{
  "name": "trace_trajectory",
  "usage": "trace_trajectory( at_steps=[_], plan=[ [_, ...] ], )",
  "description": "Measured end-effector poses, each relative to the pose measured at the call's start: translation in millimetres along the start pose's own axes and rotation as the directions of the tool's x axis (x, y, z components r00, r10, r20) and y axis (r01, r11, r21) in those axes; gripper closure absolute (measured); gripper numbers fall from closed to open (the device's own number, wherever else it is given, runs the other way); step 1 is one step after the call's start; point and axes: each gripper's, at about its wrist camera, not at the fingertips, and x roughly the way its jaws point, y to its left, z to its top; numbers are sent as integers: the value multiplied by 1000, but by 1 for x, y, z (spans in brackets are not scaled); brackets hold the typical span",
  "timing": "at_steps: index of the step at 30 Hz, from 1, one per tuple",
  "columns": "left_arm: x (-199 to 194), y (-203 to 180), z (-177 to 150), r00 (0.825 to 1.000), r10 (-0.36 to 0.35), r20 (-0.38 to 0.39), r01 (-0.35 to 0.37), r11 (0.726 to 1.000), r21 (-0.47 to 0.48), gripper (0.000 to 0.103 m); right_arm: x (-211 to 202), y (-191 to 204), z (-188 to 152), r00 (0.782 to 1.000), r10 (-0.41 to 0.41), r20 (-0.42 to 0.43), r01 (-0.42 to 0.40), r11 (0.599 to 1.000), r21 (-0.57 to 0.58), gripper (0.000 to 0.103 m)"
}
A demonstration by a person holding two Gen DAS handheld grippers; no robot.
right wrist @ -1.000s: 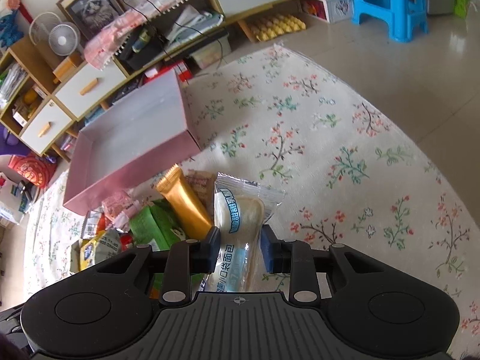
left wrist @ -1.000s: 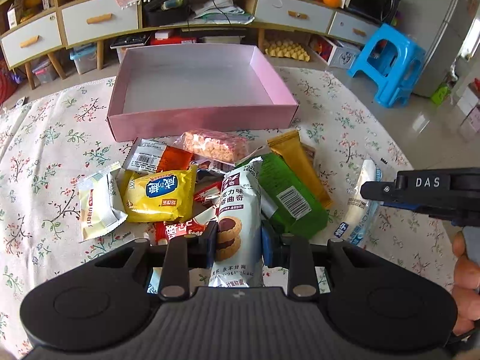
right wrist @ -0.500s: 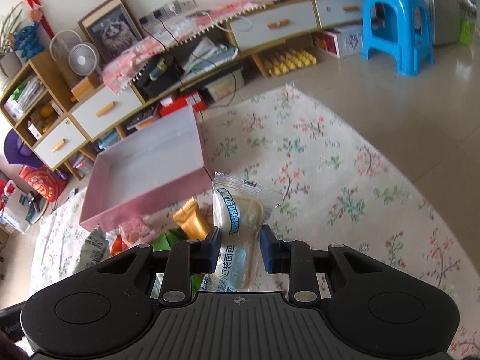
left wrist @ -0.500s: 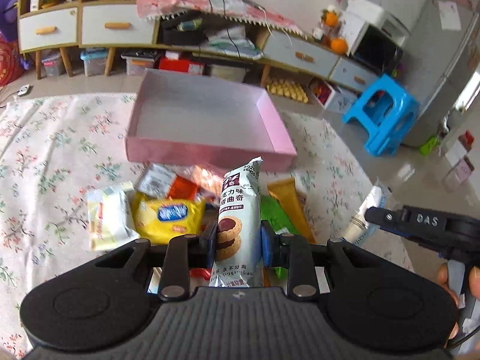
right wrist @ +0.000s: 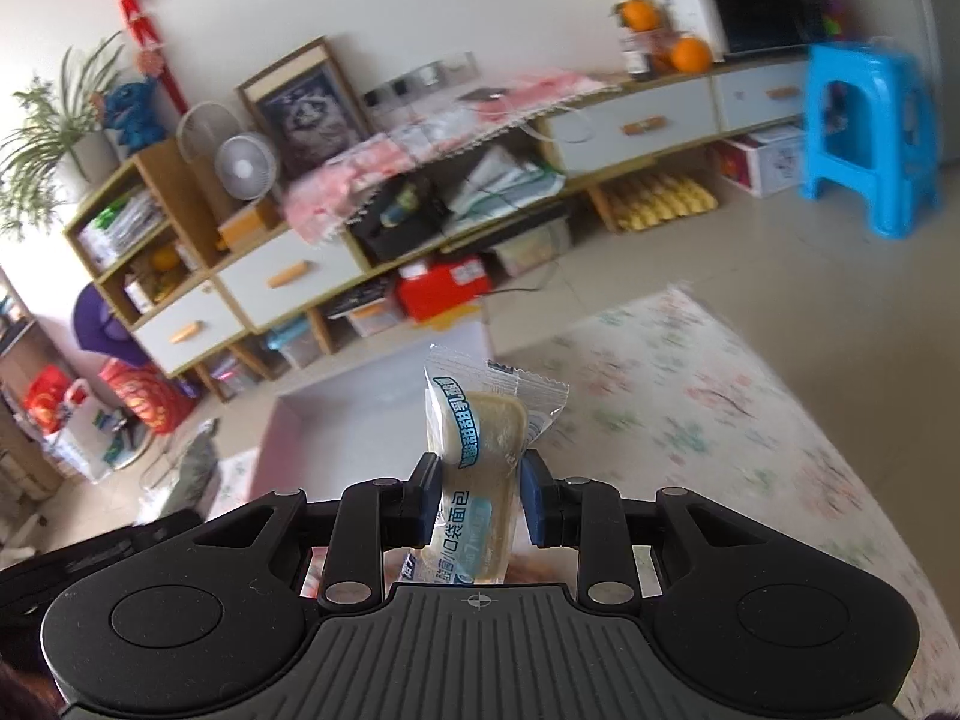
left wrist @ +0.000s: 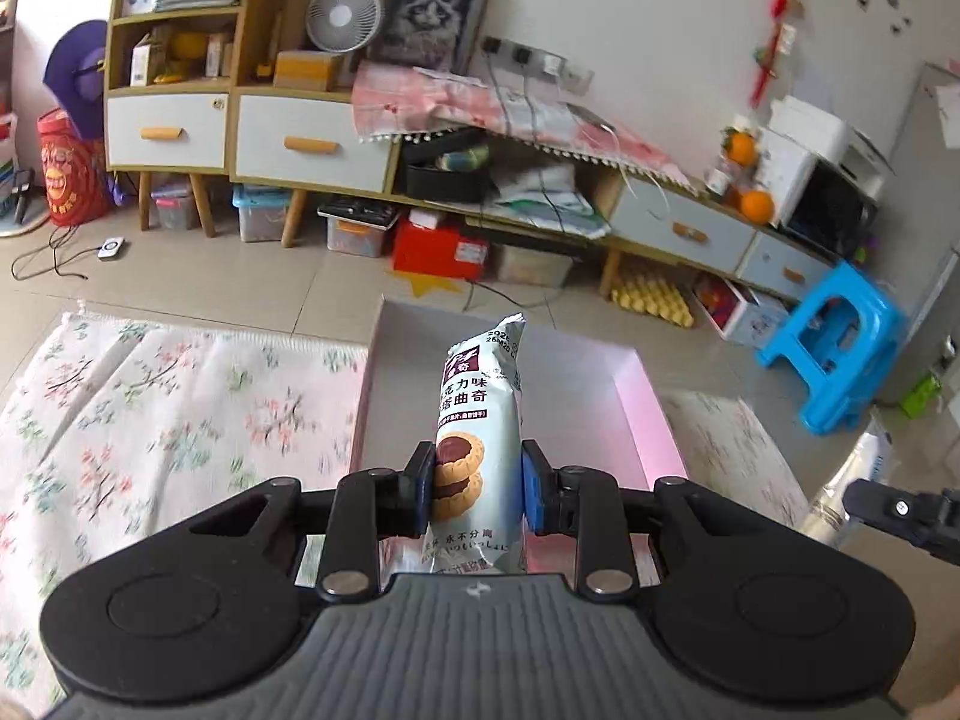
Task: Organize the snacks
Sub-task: 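Lift both held snacks and carry them over the pink box, then open both tools to drop the snacks into the pink box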
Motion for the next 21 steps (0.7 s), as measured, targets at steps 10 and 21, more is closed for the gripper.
trace_trajectory(
  at_steps=[10, 21],
  plan=[
    [46, 14, 6, 999, 40, -7, -40, 999, -4, 77, 83, 35, 35, 1000, 11, 14, -7, 975, -224, 75],
    [61, 24, -3, 990, 130, -45, -128, 991, 36, 77, 162, 48, 16, 987, -70, -146, 21, 950, -312, 75]
  ],
)
